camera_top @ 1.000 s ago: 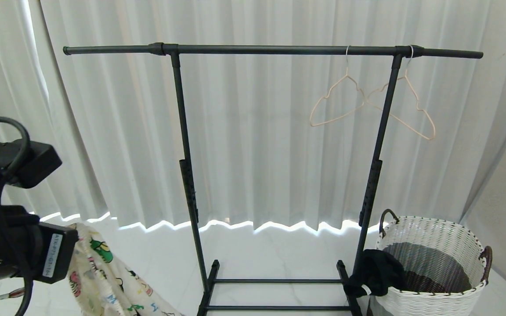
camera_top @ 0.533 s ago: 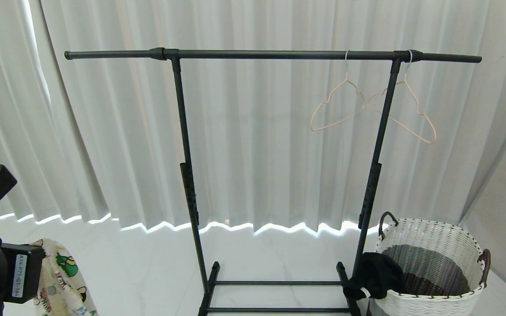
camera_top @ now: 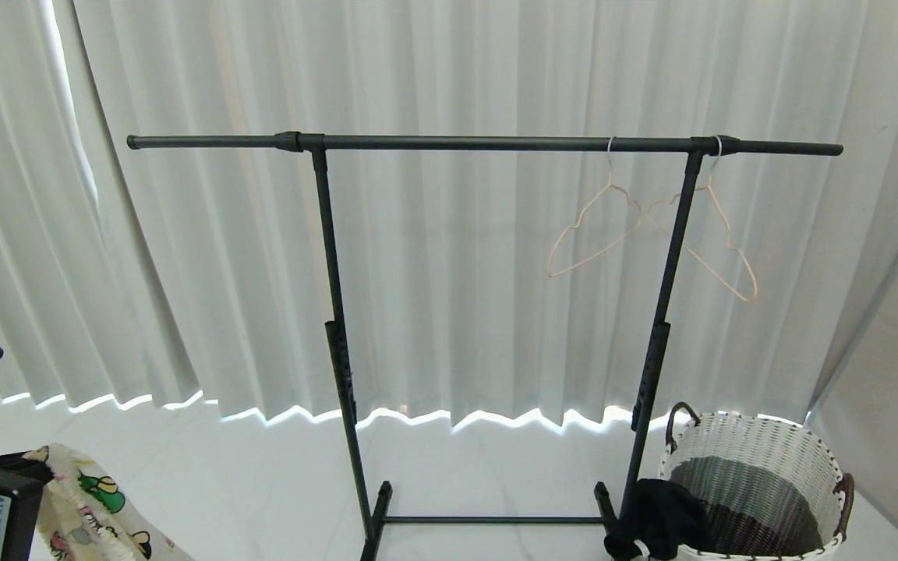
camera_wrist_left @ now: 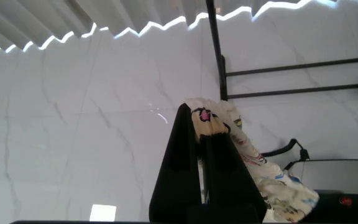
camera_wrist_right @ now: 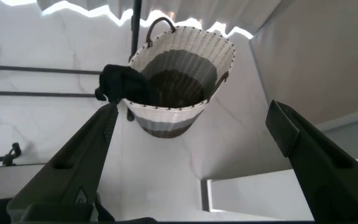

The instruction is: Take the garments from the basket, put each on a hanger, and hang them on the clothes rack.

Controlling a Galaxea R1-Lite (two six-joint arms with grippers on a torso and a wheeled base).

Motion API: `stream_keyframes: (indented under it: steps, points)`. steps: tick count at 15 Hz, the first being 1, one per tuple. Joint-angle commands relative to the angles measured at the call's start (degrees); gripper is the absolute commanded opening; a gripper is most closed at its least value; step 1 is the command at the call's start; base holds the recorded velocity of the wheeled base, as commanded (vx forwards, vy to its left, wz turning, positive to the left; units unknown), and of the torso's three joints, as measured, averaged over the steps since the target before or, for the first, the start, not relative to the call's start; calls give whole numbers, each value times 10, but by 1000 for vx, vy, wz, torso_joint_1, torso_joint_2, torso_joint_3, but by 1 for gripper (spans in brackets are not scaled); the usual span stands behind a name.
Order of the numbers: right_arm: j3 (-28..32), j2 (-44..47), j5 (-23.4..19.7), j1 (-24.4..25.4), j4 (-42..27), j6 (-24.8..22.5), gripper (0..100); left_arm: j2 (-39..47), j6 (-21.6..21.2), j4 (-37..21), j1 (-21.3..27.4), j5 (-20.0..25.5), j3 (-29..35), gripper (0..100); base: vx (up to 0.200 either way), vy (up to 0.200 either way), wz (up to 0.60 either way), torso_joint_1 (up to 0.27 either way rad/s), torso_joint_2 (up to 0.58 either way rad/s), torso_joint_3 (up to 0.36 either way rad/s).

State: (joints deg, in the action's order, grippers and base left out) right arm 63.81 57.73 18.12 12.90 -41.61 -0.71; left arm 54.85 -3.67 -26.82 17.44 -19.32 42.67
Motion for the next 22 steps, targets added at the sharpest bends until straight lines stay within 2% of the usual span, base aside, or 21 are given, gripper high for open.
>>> stream_keyframes:
  steps: [1,5,8,12,16,19,20,22]
  points:
    - [1,19,0,-5,1,0,100,-5,-1,0,0,0,-1,0,0,0,0,203,-476,-281]
    - [4,29,1,-10,5,-4,100,-5,1,3,0,1,-1,0,0,0,0,218,-485,-279]
    - [5,41,1,-13,28,-3,100,0,-3,39,-1,1,-8,0,0,0,0,230,-504,-286]
    - [1,40,3,-13,29,-3,100,1,-5,44,-1,1,-19,0,0,0,0,244,-530,-294]
    - [1,37,2,-13,29,-5,100,-22,-44,44,-1,1,-20,0,0,-200,0,96,-201,-110]
    - [-2,38,2,-13,29,-5,100,-22,-44,44,-1,1,-20,0,0,-200,0,22,-17,-11]
    - [-3,40,-4,-13,31,-3,100,-18,-42,44,-4,0,-17,0,200,0,0,2,-7,7]
    - [-6,41,-52,-13,63,-3,100,-11,-41,45,-39,3,-16,0,200,0,0,2,-7,-2]
